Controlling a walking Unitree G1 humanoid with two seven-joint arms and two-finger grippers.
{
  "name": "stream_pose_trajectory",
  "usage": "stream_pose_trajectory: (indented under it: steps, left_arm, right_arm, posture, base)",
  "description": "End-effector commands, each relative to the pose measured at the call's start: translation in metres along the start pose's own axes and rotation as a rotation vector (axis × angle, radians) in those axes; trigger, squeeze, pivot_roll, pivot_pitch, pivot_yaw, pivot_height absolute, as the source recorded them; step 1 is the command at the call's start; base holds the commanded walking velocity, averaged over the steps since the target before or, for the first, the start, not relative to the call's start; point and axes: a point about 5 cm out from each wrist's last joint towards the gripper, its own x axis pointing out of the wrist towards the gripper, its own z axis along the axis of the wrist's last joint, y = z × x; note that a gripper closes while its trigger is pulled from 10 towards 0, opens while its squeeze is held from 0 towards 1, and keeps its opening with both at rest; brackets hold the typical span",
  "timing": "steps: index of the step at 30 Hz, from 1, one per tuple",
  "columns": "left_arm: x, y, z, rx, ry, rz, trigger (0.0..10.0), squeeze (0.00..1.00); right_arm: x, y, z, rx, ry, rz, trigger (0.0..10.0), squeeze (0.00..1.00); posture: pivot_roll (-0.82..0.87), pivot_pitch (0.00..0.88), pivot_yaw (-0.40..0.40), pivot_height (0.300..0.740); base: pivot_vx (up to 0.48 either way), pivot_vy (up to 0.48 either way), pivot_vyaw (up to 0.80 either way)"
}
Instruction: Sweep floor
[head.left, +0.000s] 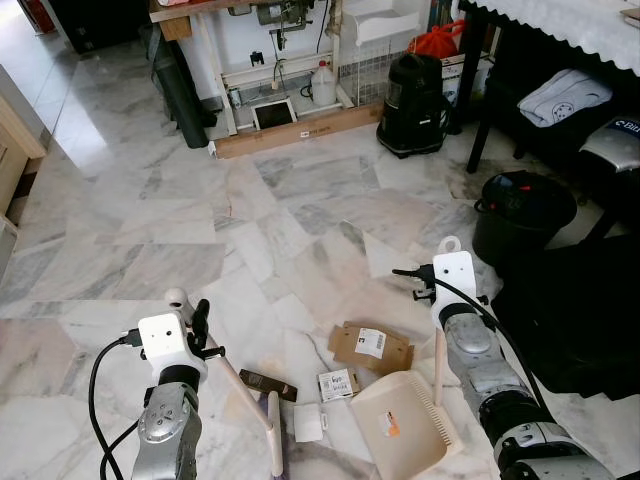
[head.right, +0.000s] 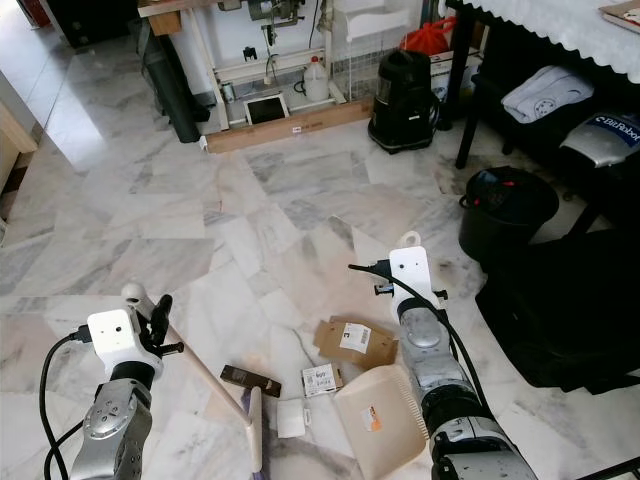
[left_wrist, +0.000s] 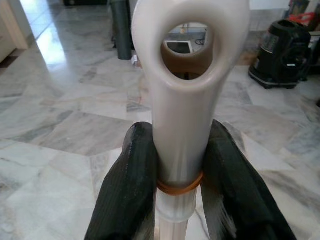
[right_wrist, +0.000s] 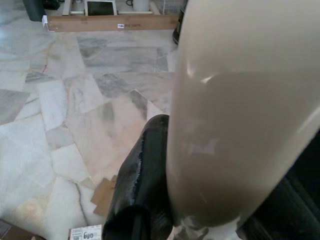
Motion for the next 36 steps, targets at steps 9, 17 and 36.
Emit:
stream_pose_trajectory:
  steps: [9,17,36]
  left_arm:
    - [-0.005,0.001,-0.014,-0.009,0.096,-0.051,10.0,0.00]
    - [-0.004,-0.006,-0.013,-0.097,0.120,-0.107,10.0,0.00]
    - [-0.001,-0.007,0.003,-0.298,0.103,-0.157,10.0,0.00]
  right_arm:
    - [0.000,0.016,0.002,0.020,-0.017,0.061,10.0,0.00]
    - [0.000,0.019,0.002,0.021,-0.019,0.074,10.0,0.00]
    - [0.001,0.022,0.004,0.020,-0.021,0.088,10.0,0.00]
  posture:
    - [-0.27,0.113,0.123,0.740]
    - [-0.27,0.104,0.120,0.740]
    - [-0.27,0.092,0.118,0.740]
  base:
    - [0.000,0.000,0.00]
    - [0.000,0.000,0.00]
    - [0.000,0.000,0.00]
